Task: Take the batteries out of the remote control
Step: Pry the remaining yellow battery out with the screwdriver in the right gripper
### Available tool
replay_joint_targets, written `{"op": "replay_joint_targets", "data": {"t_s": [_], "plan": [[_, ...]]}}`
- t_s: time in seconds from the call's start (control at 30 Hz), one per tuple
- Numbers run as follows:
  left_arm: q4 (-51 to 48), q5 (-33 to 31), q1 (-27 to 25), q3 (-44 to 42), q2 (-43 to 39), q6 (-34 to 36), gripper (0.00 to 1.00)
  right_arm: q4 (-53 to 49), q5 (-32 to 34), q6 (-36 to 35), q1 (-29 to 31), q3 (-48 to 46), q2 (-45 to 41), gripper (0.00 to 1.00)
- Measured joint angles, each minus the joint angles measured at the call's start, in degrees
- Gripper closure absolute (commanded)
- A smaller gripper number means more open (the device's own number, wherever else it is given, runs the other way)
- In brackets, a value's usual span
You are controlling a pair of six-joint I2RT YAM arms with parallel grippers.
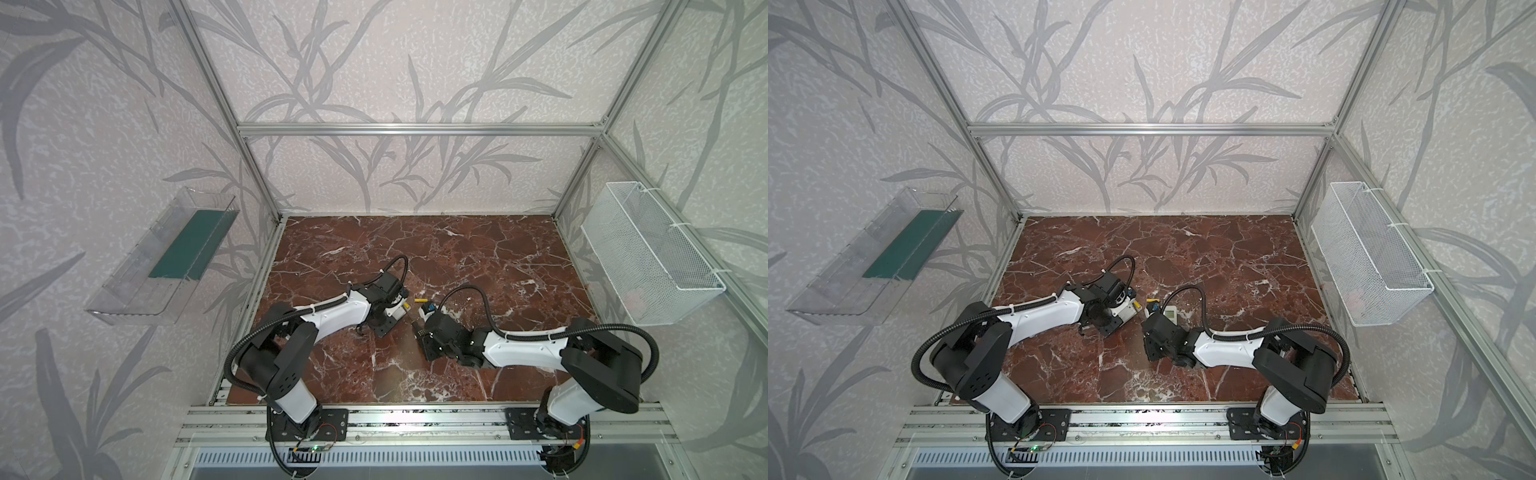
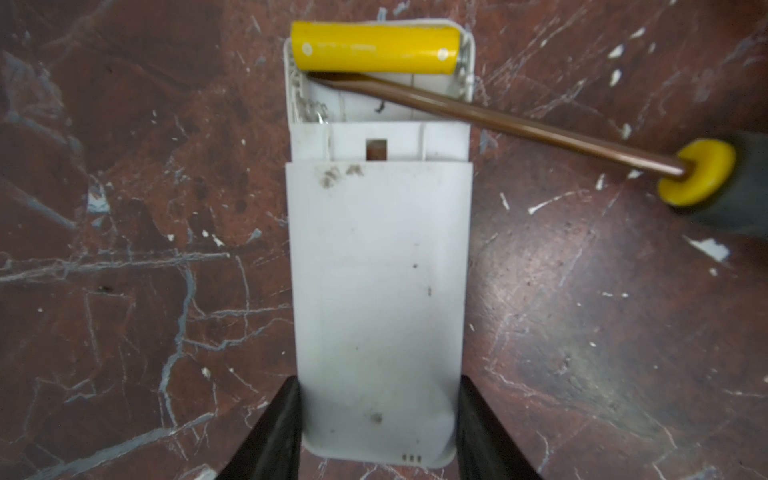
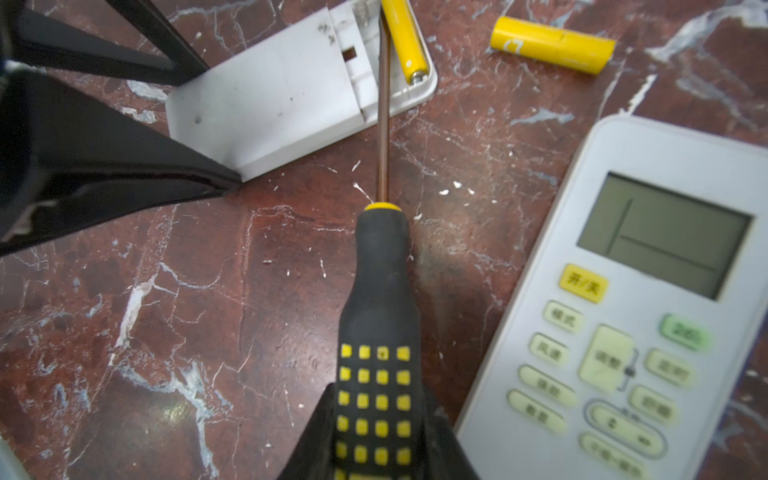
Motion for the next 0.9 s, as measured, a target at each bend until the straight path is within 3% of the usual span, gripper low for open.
{"op": "replay_joint_targets", "data": {"t_s": [0.9], "plan": [[-3.1, 1.1, 0.0, 1.7, 1.1, -1.4, 0.55, -0.3, 3.2, -0.5, 2.1, -0.7, -0.8, 1.00]]}}
